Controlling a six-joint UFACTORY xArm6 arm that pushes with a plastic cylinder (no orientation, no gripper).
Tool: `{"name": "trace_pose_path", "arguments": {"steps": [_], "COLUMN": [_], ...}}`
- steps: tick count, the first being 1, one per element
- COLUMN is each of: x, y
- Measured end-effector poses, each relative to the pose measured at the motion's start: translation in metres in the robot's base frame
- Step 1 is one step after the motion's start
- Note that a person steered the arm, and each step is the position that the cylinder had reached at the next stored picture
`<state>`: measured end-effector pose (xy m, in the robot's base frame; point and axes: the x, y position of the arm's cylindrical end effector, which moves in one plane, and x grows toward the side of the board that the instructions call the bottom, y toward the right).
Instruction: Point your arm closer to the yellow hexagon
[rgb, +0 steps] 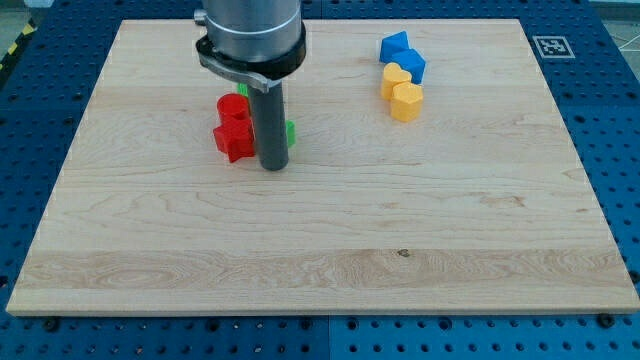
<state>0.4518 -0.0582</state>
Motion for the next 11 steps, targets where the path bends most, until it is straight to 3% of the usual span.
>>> {"name": "trace_pose_path", "arguments": {"steps": [1, 2, 3, 5, 6, 10, 11], "x": [-0.026, -0.025, 0.009, 0.016, 0.006, -0.100, -0.109], "y": [0.000, 0.000, 0.006, 0.130, 0.183, 0.214, 0.208]}}
